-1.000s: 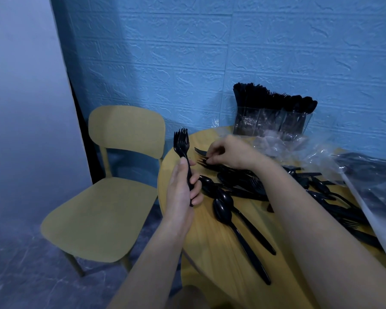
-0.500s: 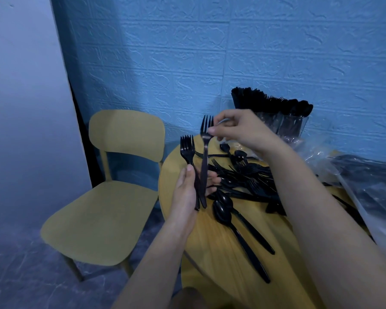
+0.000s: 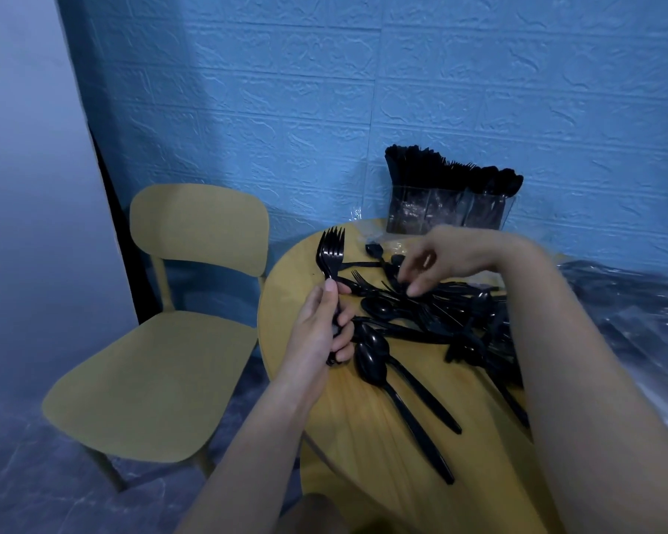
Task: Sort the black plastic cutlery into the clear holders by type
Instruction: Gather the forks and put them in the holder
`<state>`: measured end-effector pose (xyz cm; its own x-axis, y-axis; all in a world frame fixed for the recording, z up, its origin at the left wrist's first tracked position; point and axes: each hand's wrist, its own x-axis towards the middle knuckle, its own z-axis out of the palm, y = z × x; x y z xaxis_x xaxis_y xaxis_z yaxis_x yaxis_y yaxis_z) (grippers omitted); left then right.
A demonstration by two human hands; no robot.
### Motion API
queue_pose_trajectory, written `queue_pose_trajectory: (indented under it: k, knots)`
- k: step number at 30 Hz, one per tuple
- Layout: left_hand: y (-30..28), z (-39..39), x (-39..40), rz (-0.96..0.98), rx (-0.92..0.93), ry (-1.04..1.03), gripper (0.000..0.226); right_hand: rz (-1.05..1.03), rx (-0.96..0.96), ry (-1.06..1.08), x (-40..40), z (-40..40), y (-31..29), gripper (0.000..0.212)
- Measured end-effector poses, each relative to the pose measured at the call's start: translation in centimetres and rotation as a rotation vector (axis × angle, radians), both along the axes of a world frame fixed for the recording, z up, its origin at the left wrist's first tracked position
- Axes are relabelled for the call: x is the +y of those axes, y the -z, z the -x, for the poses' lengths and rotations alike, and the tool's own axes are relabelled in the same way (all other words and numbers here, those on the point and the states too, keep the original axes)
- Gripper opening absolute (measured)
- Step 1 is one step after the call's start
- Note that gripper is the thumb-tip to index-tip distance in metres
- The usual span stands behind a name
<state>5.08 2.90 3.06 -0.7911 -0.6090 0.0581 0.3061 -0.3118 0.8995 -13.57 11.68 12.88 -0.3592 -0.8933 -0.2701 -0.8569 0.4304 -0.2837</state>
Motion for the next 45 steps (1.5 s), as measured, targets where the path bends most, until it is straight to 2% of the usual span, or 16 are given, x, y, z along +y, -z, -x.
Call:
queue_pose_trajectory:
  k: [3,8,10,15,22,25,30,35,38,43,45]
  knots:
    - [0.1,0.0,-0.1,-0.005,0.014,0.015,0.028,-0.201,-0.022,0.001,-0.1,0.5,1.4,0.035]
    - [0.1,0.0,-0.1,-0.014,0.016,0.021,0.027,-0.163,-0.027,-0.003,0.1,0.8,2.2,0.016]
    - [0.2,0.0,-0.1,-0.008,0.015,0.021,0.026,-0.068,-0.046,0.017,0.3,1.1,1.9,0.006]
    - [0.3,0.1,-0.2,-0.011,0.014,0.002,0.026,0.198,-0.083,0.055,0.5,1.0,0.9,0.005]
    - [0.0,0.1,0.0,0.002,0.006,-0.012,0.026,0.660,-0.141,0.230,2.6,0.4,-0.4,0.008]
    - [-0.3,0.1,0.3,-0.026,0.019,0.010,0.026,0.770,-0.128,0.318,3.5,0.5,-0.3,0.003]
    - [-0.9,0.3,2.1,-0.103,0.050,0.097,0.025,0.768,-0.198,0.437,4.4,-0.6,0.5,0.003]
    - [-1.4,0.2,4.4,-0.142,0.064,0.179,0.025,0.571,-0.213,0.382,4.7,-2.4,2.1,0.012]
    - [-1.4,0.2,5.0,-0.119,0.055,0.200,0.026,0.537,-0.164,0.381,4.9,-3.1,2.6,0.018]
    - [-1.0,-0.4,4.9,-0.082,0.023,0.181,0.027,0.673,-0.125,0.452,6.2,-4.1,0.1,0.018]
    - [-0.9,-0.7,4.8,-0.097,0.016,0.174,0.026,0.795,-0.189,0.498,7.1,-4.4,-1.4,0.012]
